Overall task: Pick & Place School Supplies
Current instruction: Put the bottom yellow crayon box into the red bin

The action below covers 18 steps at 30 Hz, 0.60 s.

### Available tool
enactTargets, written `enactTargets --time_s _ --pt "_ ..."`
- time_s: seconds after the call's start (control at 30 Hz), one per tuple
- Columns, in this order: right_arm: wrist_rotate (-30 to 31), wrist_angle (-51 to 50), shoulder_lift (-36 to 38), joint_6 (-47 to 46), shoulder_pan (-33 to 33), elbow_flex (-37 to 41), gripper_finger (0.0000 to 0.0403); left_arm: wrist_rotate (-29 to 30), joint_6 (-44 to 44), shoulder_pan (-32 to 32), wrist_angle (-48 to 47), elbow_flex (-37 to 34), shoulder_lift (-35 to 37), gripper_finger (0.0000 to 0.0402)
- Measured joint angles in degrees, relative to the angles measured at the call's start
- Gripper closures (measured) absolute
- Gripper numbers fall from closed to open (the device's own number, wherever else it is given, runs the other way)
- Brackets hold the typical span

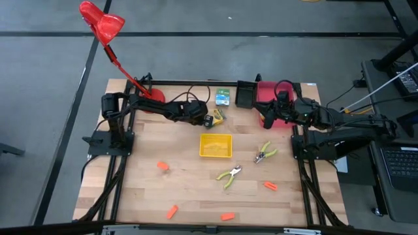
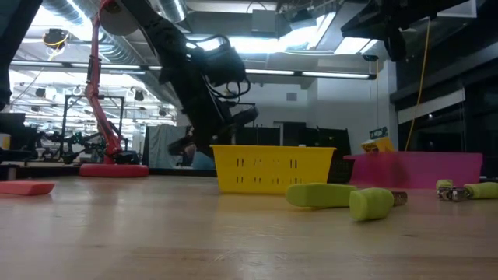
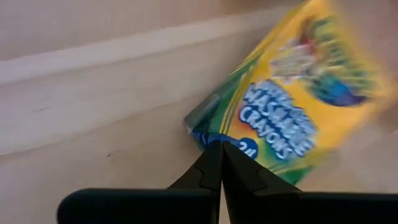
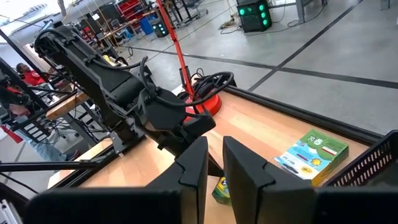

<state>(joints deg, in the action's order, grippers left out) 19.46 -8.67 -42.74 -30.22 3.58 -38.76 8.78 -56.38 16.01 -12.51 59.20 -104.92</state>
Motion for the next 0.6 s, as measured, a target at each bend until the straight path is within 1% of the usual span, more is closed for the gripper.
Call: enactTargets --time_s 0.17,0.6 --pt "0.5 0.0 0.0 0.0 -0.6 0.0 0.0349 0.5 0.1 -0.9 -3.6 -0.2 -0.2 0.04" --pt "0.2 0.0 -0.6 -0.7 -0.9 0.0 0.0354 0.7 0.1 -1.4 -3.6 -0.2 -0.1 0.04"
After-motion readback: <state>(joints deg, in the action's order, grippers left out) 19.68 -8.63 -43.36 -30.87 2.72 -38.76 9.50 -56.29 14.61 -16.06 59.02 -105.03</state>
